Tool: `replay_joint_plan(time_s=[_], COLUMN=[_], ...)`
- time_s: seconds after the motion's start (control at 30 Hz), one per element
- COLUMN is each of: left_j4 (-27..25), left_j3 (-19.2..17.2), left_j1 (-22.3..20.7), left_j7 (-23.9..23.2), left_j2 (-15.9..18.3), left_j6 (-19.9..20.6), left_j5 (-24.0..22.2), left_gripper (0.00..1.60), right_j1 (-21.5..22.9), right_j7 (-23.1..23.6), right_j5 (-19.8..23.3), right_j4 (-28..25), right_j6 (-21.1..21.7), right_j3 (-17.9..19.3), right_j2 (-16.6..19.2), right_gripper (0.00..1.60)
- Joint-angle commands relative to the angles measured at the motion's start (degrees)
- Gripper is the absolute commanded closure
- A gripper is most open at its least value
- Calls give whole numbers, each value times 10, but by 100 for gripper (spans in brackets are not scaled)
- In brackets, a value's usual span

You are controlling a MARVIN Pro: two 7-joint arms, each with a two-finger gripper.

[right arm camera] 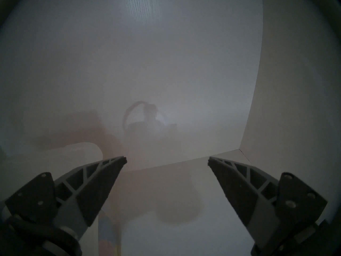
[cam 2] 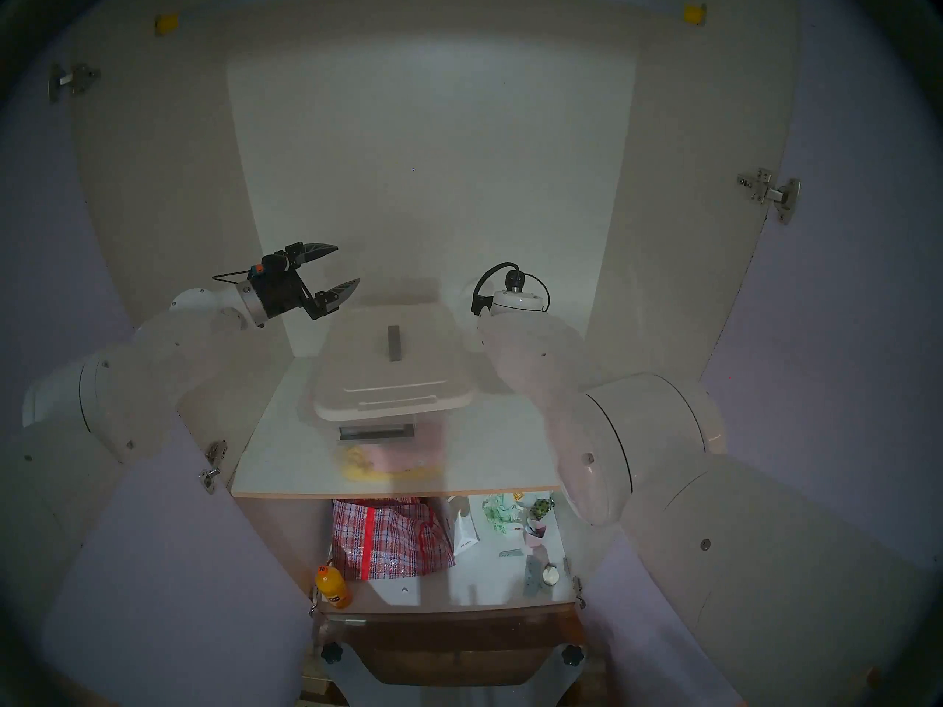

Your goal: Take socks out of the storage bin, place them on top of the cabinet, and put the lid back on the bin

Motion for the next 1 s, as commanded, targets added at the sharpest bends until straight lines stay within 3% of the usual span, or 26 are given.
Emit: replay_joint_plan(time_s=[0.0,0.53,0.97], left_j4=[1,2,3], left_j3=[0,3,11], left_j1=[-4,23,16], left_j7=[-2,13,31], left_j2=[-14,-94,-54], left_j6=[0,-7,9], left_j5=[-1,11,33], left_gripper=[0,0,0], right_j1=[19,16,12], right_j7=[15,49,75], right_j5=[8,29,43], right_j4=[-18,-26,-30], right_j6=[-13,-22,-28], right_j3=[8,31,46], right_j2=[0,4,7], right_gripper=[0,0,0])
